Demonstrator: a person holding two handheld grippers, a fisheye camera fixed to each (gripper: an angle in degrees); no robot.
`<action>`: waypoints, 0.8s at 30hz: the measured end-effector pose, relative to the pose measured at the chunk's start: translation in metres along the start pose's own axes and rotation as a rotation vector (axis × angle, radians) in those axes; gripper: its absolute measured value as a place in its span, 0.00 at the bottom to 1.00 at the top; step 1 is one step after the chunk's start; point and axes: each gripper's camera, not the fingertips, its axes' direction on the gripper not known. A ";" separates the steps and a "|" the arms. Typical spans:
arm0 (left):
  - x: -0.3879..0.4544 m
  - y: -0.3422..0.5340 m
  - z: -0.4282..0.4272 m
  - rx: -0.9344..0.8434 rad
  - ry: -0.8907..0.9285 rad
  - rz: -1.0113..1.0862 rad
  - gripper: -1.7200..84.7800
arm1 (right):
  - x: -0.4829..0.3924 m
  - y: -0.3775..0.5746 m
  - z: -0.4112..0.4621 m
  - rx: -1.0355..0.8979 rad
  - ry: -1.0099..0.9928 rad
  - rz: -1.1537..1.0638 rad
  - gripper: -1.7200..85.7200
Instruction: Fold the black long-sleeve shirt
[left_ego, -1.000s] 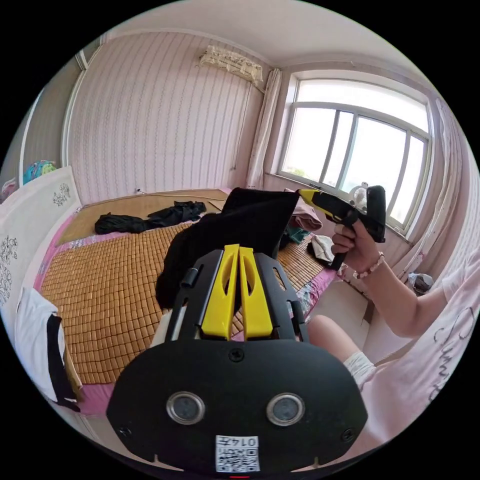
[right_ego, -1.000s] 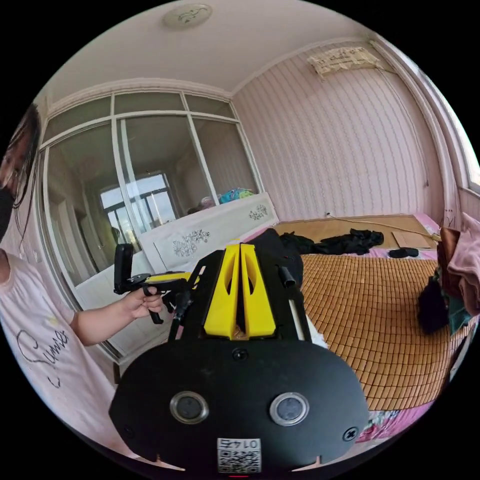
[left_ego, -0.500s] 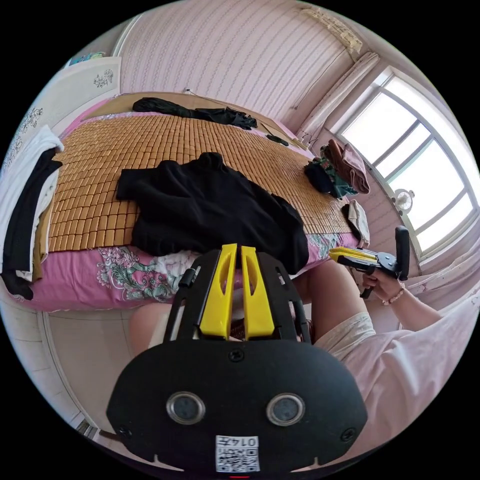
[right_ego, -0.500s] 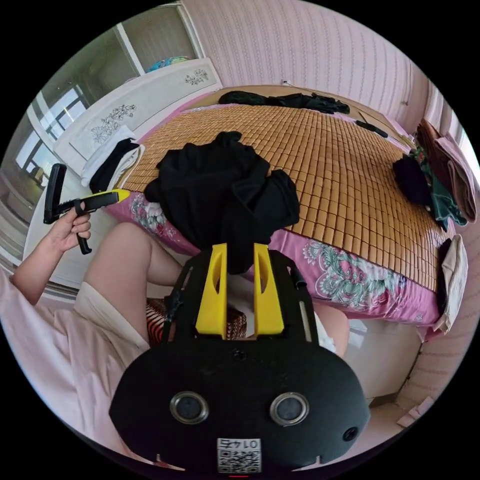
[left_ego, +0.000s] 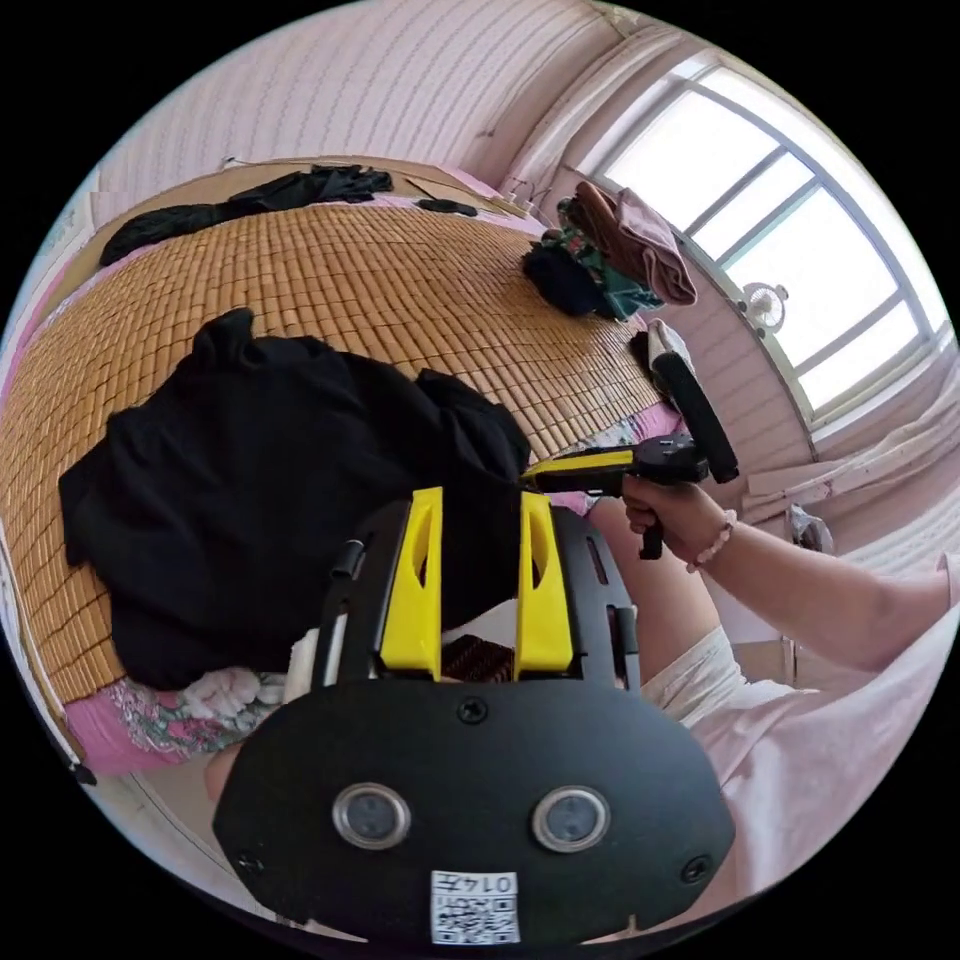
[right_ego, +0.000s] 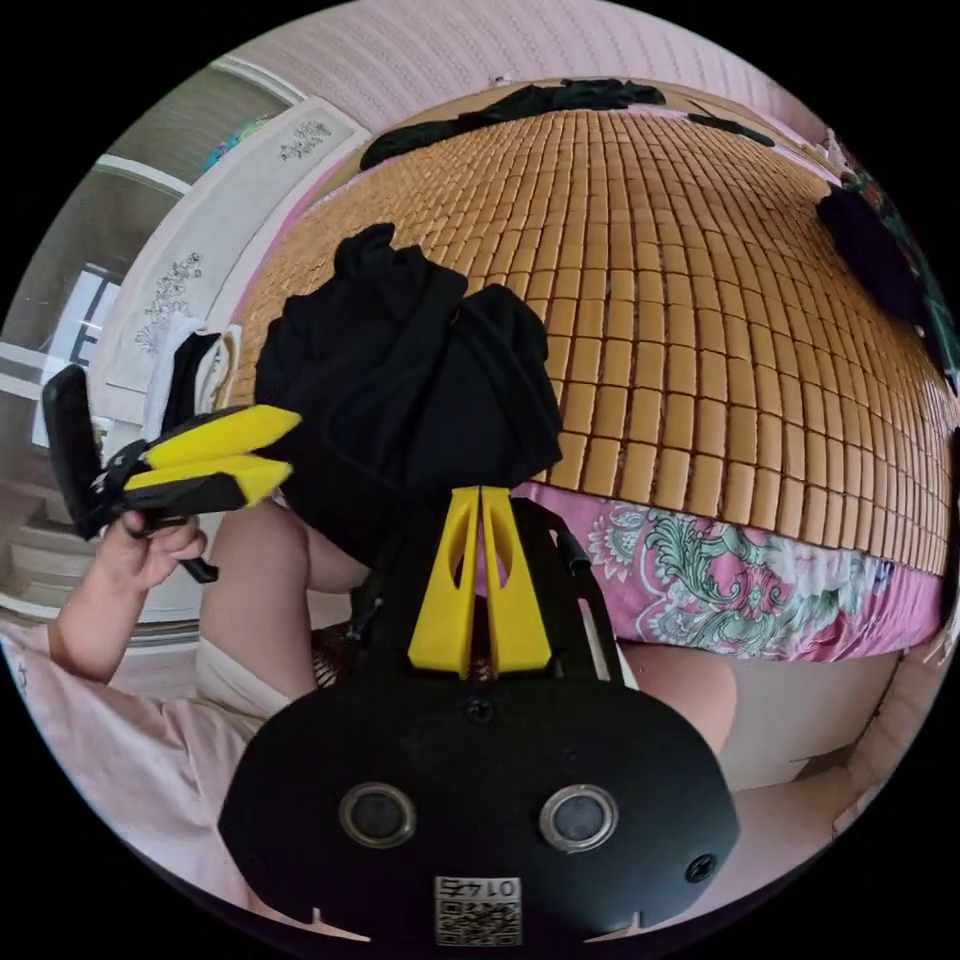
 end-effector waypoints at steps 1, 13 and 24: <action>0.004 -0.012 0.013 -0.046 -0.010 0.015 0.13 | 0.004 0.008 -0.015 0.075 -0.050 0.000 0.01; -0.046 0.045 -0.112 0.170 -0.088 -0.055 0.01 | 0.000 0.047 -0.061 0.188 -0.009 -0.120 0.09; -0.130 0.289 -0.244 0.223 -0.281 -0.672 0.01 | -0.094 -0.013 0.015 0.064 -0.141 -0.337 0.14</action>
